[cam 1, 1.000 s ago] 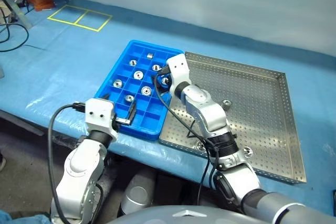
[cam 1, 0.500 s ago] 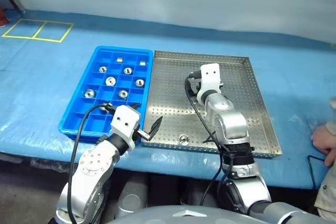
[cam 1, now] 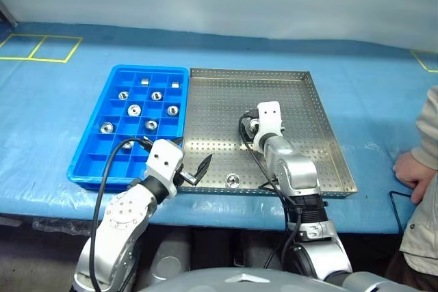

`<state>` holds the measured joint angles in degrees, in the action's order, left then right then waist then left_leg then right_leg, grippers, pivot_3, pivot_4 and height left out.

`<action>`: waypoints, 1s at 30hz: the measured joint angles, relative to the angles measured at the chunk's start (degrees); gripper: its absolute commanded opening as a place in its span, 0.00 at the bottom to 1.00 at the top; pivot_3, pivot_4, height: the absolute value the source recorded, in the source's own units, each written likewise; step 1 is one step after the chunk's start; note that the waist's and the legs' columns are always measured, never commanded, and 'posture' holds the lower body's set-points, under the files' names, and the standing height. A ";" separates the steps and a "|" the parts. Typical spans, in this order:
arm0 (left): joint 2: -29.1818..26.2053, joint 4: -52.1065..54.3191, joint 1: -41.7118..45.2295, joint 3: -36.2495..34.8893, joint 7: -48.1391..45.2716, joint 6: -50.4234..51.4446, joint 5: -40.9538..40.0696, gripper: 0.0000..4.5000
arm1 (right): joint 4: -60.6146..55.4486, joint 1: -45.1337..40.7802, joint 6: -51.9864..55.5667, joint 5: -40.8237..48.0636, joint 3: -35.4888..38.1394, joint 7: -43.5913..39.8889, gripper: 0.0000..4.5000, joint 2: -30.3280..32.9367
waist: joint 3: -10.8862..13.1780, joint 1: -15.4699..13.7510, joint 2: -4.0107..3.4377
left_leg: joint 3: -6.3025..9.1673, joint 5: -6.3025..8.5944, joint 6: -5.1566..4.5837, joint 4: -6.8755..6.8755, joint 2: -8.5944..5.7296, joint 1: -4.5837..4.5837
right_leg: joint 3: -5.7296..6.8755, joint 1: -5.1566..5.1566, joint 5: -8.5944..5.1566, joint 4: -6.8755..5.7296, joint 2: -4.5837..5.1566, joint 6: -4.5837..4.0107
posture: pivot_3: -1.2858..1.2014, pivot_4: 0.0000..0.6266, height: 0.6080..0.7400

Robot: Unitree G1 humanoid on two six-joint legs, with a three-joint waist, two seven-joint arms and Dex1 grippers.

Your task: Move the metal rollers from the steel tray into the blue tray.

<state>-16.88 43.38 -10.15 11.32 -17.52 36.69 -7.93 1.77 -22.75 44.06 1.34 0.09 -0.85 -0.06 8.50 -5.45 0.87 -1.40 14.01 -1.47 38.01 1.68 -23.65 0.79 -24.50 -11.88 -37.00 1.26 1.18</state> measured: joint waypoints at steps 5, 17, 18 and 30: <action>0.01 0.00 -0.25 -0.19 0.05 -0.04 0.00 1.00 | 0.98 0.00 -0.39 0.06 0.00 -0.16 0.70 -0.07 | 0.00 -0.07 0.00 | 0.00 0.00 -0.01 0.00 -0.03 -0.01 | -0.02 0.00 0.01 0.01 0.06 0.01 | 0.64 0.24 1.00; 7.73 -0.08 -0.10 -9.12 10.80 -2.41 2.25 1.00 | -1.76 -2.27 0.40 0.46 -4.86 -4.80 0.38 0.63 | 0.02 -0.30 -0.01 | 0.02 -0.01 -0.01 -0.03 -0.01 -0.02 | 0.00 -0.03 0.16 0.00 0.01 0.28 | 0.68 0.24 1.00; 8.33 -0.07 -0.17 -10.26 11.86 -2.50 2.58 1.00 | -2.80 -3.15 0.52 0.78 -5.98 -5.91 0.38 0.63 | 0.02 -0.35 -0.01 | 0.04 -0.01 -0.01 -0.04 -0.02 -0.02 | 0.02 -0.03 0.17 0.00 -0.01 0.28 | 0.68 0.24 1.00; 8.85 7.31 -15.25 -10.88 14.57 -3.77 4.56 1.00 | -5.89 -10.24 0.39 2.31 -21.64 -18.26 0.38 -1.56 | 0.05 -5.22 0.00 | 0.11 0.01 -0.01 -0.14 -0.06 -0.08 | 0.13 -0.05 -0.07 0.12 0.13 0.05 | 0.73 0.24 1.00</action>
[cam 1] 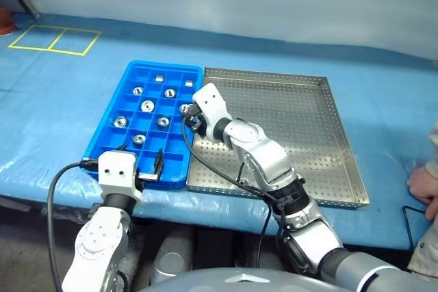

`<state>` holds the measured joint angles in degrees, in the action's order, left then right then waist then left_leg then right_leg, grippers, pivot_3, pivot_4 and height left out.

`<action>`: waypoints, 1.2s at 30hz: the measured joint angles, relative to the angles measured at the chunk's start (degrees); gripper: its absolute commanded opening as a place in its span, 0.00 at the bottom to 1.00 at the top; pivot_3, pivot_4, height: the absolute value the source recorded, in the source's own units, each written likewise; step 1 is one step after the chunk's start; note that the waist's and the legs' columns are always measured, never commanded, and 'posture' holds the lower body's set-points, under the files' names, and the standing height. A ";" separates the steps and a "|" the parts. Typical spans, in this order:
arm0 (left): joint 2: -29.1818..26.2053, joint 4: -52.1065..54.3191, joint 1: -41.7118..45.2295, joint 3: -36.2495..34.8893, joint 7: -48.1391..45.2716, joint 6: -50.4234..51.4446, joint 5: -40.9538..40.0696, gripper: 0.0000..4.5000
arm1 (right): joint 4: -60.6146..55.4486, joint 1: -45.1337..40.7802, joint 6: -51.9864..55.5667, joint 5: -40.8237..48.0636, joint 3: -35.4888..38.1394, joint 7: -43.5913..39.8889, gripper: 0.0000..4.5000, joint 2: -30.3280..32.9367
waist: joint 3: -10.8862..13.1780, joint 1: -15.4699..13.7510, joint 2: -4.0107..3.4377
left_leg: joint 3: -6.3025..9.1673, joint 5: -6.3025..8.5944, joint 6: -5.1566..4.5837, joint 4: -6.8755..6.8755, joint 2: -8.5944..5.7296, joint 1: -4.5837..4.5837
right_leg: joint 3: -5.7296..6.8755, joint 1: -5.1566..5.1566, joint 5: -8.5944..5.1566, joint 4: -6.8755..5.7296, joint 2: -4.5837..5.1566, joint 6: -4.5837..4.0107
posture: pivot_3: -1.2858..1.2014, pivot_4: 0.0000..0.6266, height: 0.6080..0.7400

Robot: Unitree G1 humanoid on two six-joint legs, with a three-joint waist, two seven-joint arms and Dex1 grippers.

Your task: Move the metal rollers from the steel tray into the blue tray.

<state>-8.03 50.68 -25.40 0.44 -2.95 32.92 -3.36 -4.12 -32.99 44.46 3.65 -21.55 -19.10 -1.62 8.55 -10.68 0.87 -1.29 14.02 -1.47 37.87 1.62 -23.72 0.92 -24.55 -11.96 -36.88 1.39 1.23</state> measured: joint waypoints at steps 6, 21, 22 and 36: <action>1.34 1.28 -0.32 1.79 1.51 -0.13 0.69 1.00 | 1.69 0.91 -0.03 0.24 -2.87 -1.64 0.38 -1.46 | 0.00 -3.90 0.00 | -0.01 0.00 0.01 0.05 0.01 -0.03 | 0.06 -0.05 -0.02 0.00 0.00 -0.01 | 0.73 0.24 1.00; 1.10 0.14 4.78 4.62 0.21 0.41 0.43 1.00 | -5.71 5.28 6.13 0.24 -0.86 -2.18 0.62 7.10 | -0.01 -9.12 -0.01 | -0.04 0.02 0.04 0.04 0.00 -0.20 | 0.22 -0.16 -0.03 0.04 -0.02 -0.03 | 0.68 0.24 1.00; 1.09 -0.29 5.05 4.60 0.10 0.43 0.41 1.00 | -6.67 5.39 6.87 0.30 -0.73 -2.17 0.68 7.43 | -0.01 -9.11 -0.01 | -0.04 0.02 0.05 0.04 0.00 -0.20 | 0.27 -0.16 -0.03 0.04 -0.02 -0.03 | 0.68 0.24 1.00; -3.86 -4.13 14.44 2.79 -6.19 5.08 -3.71 1.00 | -21.03 7.87 16.63 1.14 7.75 3.55 1.00 8.79 | -0.01 -3.54 -0.04 | 0.12 0.01 0.06 0.21 0.00 -0.29 | 0.65 0.00 -0.08 0.04 0.06 -0.11 | 0.58 0.24 1.00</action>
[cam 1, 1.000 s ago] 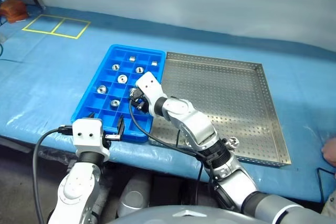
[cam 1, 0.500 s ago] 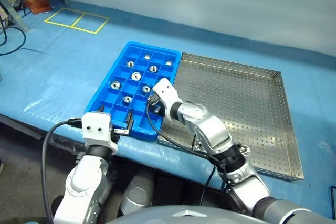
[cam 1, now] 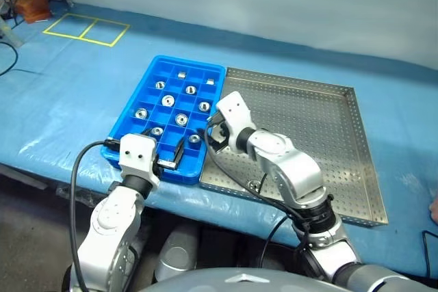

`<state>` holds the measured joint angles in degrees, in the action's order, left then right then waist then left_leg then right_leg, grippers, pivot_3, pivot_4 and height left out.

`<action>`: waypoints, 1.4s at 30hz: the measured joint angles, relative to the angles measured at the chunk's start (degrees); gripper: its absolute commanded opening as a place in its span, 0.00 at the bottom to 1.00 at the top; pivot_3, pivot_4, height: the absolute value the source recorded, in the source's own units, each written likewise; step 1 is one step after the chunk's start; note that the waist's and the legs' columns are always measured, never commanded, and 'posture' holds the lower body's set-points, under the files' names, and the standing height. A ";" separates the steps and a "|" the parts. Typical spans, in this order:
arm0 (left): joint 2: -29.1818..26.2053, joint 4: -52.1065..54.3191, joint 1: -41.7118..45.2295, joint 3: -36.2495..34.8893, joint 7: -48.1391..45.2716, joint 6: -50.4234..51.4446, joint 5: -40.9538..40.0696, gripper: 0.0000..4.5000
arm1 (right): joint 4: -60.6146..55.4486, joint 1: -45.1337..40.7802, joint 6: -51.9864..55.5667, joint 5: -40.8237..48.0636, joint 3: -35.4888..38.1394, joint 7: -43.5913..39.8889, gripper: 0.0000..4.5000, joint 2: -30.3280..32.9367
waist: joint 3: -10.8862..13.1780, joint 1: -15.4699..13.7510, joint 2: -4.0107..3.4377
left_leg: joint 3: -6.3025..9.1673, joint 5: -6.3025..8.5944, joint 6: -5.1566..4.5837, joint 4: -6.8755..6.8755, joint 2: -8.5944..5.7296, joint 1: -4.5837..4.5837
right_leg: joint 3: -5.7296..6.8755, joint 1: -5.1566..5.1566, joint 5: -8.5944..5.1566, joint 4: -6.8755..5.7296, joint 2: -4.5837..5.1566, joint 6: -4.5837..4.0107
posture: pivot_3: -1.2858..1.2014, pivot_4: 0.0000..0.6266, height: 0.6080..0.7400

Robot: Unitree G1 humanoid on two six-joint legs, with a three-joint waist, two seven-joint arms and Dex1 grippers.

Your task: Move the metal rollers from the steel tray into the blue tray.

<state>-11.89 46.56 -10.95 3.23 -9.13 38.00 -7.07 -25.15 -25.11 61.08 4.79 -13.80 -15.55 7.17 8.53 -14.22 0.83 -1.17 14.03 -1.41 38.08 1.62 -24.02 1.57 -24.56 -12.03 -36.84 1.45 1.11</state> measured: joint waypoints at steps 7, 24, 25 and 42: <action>-2.21 -4.03 7.99 -0.62 -2.18 12.03 -3.18 1.00 | -9.71 7.16 9.01 -0.61 11.72 5.78 1.00 1.51 | 0.01 8.12 -0.01 | 0.17 -0.02 -0.02 0.02 -0.03 0.04 | -0.08 0.05 0.08 -0.06 0.03 0.12 | 0.53 0.24 1.00; 0.72 -23.90 39.32 -6.65 -7.60 53.98 -29.25 1.00 | -21.13 16.61 10.21 -2.27 17.33 14.71 1.00 -4.33 | 0.02 18.14 -0.01 | -0.14 -0.03 -0.02 -0.01 -0.03 0.41 | -0.92 0.05 0.26 -0.28 -0.16 0.45 | 0.46 0.24 1.00; 0.61 -24.83 39.32 -6.89 -6.49 53.99 -30.57 1.00 | -21.13 16.92 10.16 -2.30 17.58 14.87 1.00 -4.59 | 0.02 18.30 -0.01 | -0.15 -0.03 -0.02 -0.01 -0.03 0.40 | -0.94 0.03 0.26 -0.28 -0.16 0.46 | 0.46 0.24 1.00; 2.40 -39.58 38.37 -8.19 45.93 54.02 -72.43 1.00 | -22.35 19.73 7.72 -2.20 17.71 17.02 1.00 -7.05 | -0.06 18.25 0.03 | -0.35 -0.11 -0.16 0.05 -0.20 0.48 | -1.34 0.06 0.42 -0.34 0.03 0.67 | 0.44 0.24 1.00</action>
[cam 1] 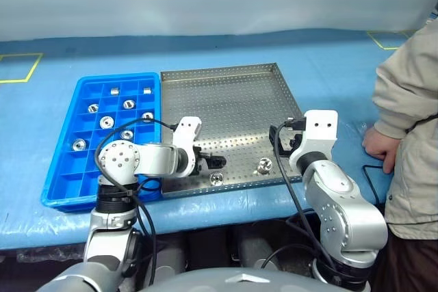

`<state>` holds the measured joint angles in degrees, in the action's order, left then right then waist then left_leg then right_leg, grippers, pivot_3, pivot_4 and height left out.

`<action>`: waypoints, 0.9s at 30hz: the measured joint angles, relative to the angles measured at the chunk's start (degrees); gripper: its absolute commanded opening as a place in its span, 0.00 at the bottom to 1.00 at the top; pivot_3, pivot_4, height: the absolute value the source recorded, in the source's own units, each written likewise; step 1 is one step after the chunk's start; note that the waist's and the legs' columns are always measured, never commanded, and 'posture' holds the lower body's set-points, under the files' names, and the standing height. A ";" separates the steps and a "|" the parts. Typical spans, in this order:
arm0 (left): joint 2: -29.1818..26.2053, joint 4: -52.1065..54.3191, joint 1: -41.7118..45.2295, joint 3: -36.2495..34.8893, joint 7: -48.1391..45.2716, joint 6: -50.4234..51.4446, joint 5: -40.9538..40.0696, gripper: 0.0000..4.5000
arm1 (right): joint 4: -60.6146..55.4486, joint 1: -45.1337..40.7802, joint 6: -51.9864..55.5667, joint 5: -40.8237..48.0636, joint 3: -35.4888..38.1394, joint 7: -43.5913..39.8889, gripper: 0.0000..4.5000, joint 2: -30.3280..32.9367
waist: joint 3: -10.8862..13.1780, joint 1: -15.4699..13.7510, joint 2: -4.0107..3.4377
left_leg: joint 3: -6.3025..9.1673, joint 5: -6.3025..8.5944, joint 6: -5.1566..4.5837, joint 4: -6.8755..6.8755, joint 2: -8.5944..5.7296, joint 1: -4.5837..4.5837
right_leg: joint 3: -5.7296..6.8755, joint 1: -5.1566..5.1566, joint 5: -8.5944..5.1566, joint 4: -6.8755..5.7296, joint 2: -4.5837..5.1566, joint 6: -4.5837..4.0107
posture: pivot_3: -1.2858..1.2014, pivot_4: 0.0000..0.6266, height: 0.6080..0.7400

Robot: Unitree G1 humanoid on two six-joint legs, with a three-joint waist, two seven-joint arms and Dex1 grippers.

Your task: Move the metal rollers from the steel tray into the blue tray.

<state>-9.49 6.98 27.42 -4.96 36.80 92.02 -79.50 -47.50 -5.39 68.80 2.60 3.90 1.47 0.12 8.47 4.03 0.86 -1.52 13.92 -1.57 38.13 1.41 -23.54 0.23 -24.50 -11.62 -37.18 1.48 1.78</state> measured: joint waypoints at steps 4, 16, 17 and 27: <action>-7.66 -1.80 0.75 8.86 8.89 -3.89 -17.56 1.00 | -0.04 0.18 -0.01 0.00 -0.03 0.23 1.00 -0.20 | 0.01 0.20 0.00 | -0.07 -0.01 0.01 -0.02 0.02 0.00 | -0.10 -0.07 0.03 -0.05 0.00 -0.06 | 0.44 0.24 1.00; -23.33 -1.75 6.36 23.80 10.30 -17.34 -32.05 1.00 | -0.17 2.60 -1.77 -0.02 -2.05 1.45 1.00 -1.64 | 0.00 0.30 -0.02 | -0.21 -0.04 0.04 -0.08 -0.08 0.03 | -0.10 -0.09 -0.09 0.02 0.03 -0.42 | 0.44 0.24 1.00; -24.01 -1.73 7.55 24.16 9.29 -17.47 -31.63 1.00 | -0.18 2.74 -2.06 -0.01 -2.45 1.48 1.00 -1.77 | 0.00 0.38 -0.02 | -0.21 -0.05 0.04 -0.08 -0.07 0.04 | -0.11 -0.09 -0.13 0.01 0.01 -0.36 | 0.44 0.24 1.00; -33.51 11.35 17.98 28.76 -34.19 -33.68 17.38 1.00 | -0.15 4.03 -2.15 -0.25 -3.68 2.31 1.00 -1.54 | 0.00 1.34 -0.09 | -0.32 -0.11 0.10 -0.36 -0.33 0.03 | -0.18 -0.21 -0.17 0.13 -0.04 -0.36 | 0.44 0.24 1.00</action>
<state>-43.00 18.33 45.39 23.80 2.60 58.34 -62.11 -47.65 -1.35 66.65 2.34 0.23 3.79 -1.42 8.48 5.37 0.77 -1.84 13.80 -1.47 37.77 1.08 -23.50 0.06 -24.71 -11.78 -37.05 1.44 1.43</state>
